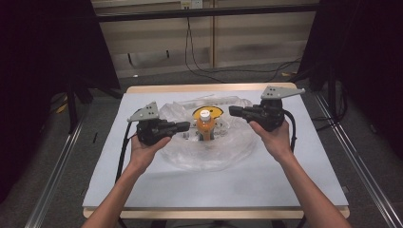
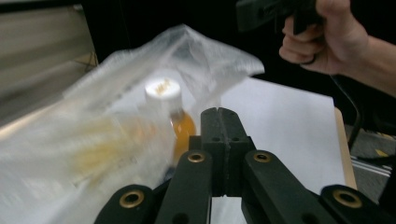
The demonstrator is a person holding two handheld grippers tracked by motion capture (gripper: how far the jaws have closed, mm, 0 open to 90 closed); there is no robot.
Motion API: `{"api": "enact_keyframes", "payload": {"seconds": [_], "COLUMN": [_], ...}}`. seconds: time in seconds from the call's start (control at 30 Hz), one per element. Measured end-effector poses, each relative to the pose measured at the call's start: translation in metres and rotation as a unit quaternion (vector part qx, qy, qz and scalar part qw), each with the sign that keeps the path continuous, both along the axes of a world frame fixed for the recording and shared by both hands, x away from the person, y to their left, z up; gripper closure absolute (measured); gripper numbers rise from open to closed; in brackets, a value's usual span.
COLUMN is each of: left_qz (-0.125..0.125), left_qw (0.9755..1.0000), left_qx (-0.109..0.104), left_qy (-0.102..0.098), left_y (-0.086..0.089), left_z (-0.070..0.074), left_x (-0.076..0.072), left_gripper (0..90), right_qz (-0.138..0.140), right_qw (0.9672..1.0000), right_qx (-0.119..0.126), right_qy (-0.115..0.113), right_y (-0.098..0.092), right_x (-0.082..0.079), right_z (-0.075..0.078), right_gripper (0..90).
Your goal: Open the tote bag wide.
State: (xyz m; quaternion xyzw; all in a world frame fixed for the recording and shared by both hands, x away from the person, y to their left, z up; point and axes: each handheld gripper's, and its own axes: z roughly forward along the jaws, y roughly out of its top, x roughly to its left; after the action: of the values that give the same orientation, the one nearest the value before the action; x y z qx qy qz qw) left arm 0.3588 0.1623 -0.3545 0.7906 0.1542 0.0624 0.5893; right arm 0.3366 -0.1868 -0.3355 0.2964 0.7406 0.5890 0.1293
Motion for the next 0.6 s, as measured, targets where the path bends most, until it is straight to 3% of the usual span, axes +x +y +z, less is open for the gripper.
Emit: {"api": "enact_keyframes", "payload": {"seconds": [0.2,0.27,0.37,0.43,0.5,0.6], "left_qz": [0.012,0.024,0.039,0.064,0.069,0.075], "left_qw": [0.9998,0.9996,0.9992,0.9979,0.9971,0.9951], "left_qx": [-0.010,-0.013,-0.012,0.003,0.034,0.062], "left_qy": [-0.014,-0.011,-0.003,-0.002,0.004,0.016], "left_y": [-0.004,-0.004,-0.002,-0.003,-0.006,-0.008], "left_z": [0.020,0.021,0.019,0.013,0.003,-0.012], "left_x": [0.021,0.030,0.044,0.051,0.058,0.067], "left_gripper": [90.0,90.0,90.0,90.0,90.0,90.0], "right_qz": [-0.012,-0.017,-0.023,-0.025,-0.027,-0.037], "right_qw": [0.9999,0.9998,0.9995,0.9993,0.9990,0.9978], "right_qx": [-0.007,-0.002,-0.012,-0.017,-0.018,-0.031], "right_qy": [0.001,0.008,0.019,0.022,0.031,0.046], "right_y": [0.012,0.013,0.016,0.015,0.013,0.008], "right_x": [0.030,0.041,0.054,0.057,0.060,0.064], "right_z": [0.008,0.007,0.002,-0.003,-0.010,-0.025], "right_gripper": [90.0,90.0,90.0,90.0,90.0,90.0]}}
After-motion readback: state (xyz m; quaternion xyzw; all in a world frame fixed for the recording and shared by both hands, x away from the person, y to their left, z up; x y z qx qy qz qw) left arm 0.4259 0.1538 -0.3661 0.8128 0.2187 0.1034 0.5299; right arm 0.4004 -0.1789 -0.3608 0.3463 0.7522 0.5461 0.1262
